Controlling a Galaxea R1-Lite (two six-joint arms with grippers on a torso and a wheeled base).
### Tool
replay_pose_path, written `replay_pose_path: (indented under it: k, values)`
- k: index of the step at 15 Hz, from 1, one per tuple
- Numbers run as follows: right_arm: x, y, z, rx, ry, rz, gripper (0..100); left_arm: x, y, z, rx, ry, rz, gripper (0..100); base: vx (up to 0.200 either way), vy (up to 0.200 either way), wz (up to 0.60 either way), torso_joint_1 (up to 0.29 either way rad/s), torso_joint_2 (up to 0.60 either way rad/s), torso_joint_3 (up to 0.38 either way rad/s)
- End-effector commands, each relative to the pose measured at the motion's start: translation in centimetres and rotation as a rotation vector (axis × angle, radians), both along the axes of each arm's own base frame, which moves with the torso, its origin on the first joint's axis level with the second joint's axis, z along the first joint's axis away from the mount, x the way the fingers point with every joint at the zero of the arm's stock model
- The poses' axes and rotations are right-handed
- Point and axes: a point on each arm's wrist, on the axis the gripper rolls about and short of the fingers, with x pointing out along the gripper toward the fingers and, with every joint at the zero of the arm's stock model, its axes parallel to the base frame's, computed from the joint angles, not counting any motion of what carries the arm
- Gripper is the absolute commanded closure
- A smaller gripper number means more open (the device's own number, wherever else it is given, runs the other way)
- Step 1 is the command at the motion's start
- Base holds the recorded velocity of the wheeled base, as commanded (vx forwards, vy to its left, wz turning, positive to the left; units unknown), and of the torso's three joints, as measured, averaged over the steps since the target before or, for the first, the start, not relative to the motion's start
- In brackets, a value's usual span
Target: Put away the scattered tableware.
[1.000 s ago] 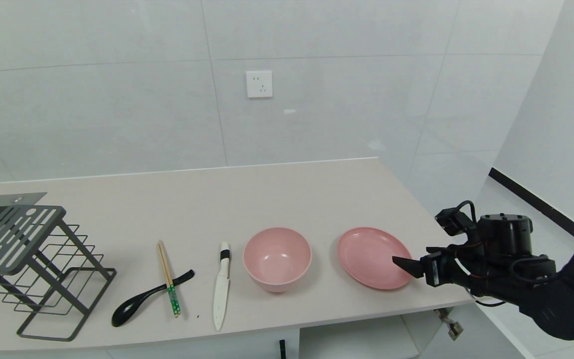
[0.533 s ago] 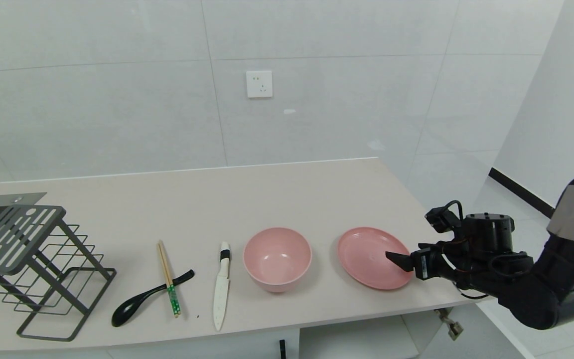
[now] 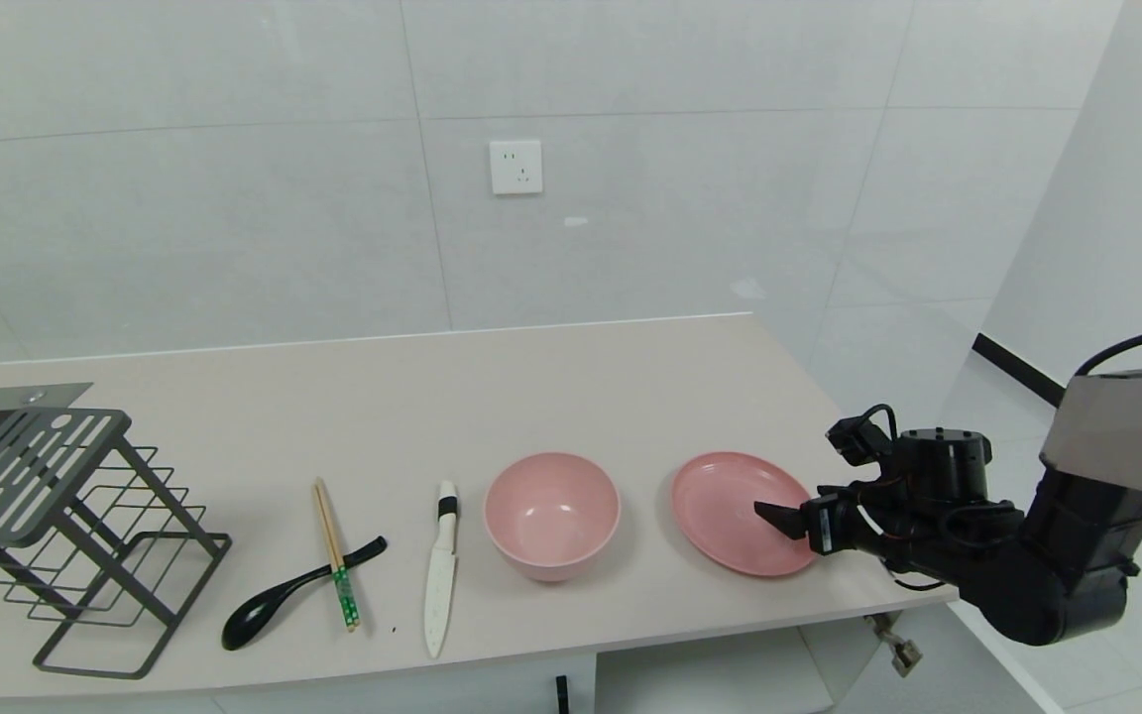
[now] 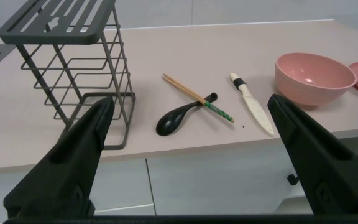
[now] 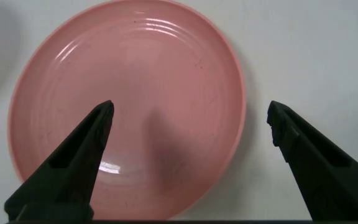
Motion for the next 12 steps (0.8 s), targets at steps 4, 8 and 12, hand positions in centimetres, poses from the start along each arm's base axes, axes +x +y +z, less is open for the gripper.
replay_pose_path:
  k: [4,8,12]
  values:
    - [0.0,0.6,-0.9,-0.004,0.018,0.02,0,0.0,0.0,0.0,-0.001,0.001,0.0,0,0.0,0.0,0.0,0.0,0.0,0.0]
    - [-0.4,1.6,-2.1,-0.008,0.043,0.051,0,0.0,0.0,0.0,-0.001,0.001,0.0,0,0.0,0.0,0.0,0.0,0.0,0.0]
    - [0.5,1.3,-2.4,0.004,0.046,-0.047,100,0.0,0.0,0.0,-0.001,0.001,0.0,0,0.0,0.0,0.0,0.0,0.0,0.0]
